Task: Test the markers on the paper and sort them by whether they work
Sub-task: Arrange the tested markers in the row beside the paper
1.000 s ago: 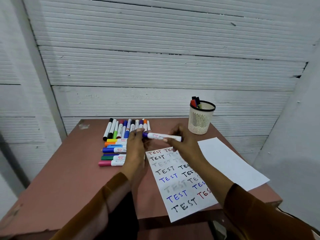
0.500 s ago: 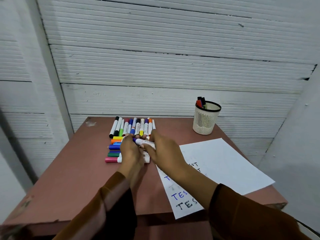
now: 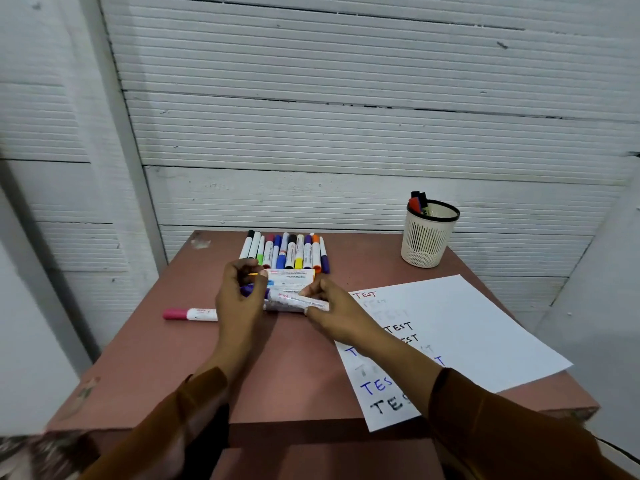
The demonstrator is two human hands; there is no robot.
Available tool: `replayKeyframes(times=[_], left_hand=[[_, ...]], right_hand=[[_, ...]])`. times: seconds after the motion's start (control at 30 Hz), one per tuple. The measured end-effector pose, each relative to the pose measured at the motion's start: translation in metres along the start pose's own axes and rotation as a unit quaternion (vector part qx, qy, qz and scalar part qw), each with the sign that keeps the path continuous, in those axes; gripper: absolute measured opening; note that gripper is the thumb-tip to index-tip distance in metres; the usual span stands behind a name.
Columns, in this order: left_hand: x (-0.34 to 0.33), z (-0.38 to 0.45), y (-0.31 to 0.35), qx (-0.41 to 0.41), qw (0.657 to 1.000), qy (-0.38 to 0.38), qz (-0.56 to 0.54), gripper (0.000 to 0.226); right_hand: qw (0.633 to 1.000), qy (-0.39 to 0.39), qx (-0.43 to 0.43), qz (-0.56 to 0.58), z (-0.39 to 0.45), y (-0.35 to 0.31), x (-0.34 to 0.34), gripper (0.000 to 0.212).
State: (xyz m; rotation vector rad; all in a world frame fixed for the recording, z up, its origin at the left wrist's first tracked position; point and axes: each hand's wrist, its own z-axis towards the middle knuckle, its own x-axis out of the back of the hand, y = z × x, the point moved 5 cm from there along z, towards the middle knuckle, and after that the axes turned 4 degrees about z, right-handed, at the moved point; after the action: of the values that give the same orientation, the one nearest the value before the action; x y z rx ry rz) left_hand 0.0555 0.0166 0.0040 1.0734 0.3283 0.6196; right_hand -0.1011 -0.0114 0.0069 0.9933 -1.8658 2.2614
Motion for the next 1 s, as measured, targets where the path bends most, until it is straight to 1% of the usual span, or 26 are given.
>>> replayKeyframes(times=[0.1,0.13,0.2,0.27,0.37,0.4,0.47,0.57,0.63,0.7,0.87,1.0], left_hand=[[-0.006,0.0,-0.005,0.015,1.0,-0.009,-0.024,0.016],[-0.006,0.0,-0.005,0.01,1.0,-0.011,-0.026,0.016],[-0.002,0.002,0.002,-0.024,1.0,-0.007,-0.003,0.018],[0.009,0.009,0.005,-0.046,0.998,0.01,0.041,0.023],[0.025,0.024,-0.002,-0.02,0.988,0.034,0.15,0.043],[0.03,0.025,-0.004,-0.002,0.979,0.039,0.2,0.044],[0.035,0.025,-0.008,0.018,0.959,0.03,0.281,0.04],[0.037,0.021,-0.015,0.021,0.941,-0.017,0.337,0.038],[0.036,0.016,-0.019,0.024,0.938,-0.057,0.342,0.044],[0.031,0.009,-0.018,0.01,0.939,-0.088,0.333,0.048],[0.018,-0.006,-0.014,-0.013,0.944,-0.123,0.306,0.051],[0.0,-0.016,-0.006,-0.052,0.945,-0.157,0.282,0.055]], right_hand=[[0.999,0.007,0.025,-0.019,0.0,0.005,-0.006,0.022],[0.999,0.017,0.028,-0.025,0.0,0.007,-0.004,0.023],[0.998,0.038,0.023,-0.033,0.001,0.014,0.0,0.029],[0.998,0.05,0.022,-0.032,0.001,0.019,0.005,0.03],[0.997,0.066,0.017,-0.029,0.002,0.024,0.008,0.027],[0.997,0.069,0.018,-0.028,0.003,0.025,0.008,0.027],[0.996,0.077,0.021,-0.029,0.004,0.025,0.008,0.031],[0.996,0.085,0.024,-0.032,0.006,0.025,0.007,0.032],[0.995,0.091,0.026,-0.022,0.006,0.023,0.009,0.025],[0.995,0.099,0.03,-0.008,0.006,0.022,0.011,0.025],[0.992,0.116,0.014,0.051,0.002,0.024,0.016,0.023],[0.989,0.121,-0.005,0.083,-0.003,0.028,0.026,0.019]])
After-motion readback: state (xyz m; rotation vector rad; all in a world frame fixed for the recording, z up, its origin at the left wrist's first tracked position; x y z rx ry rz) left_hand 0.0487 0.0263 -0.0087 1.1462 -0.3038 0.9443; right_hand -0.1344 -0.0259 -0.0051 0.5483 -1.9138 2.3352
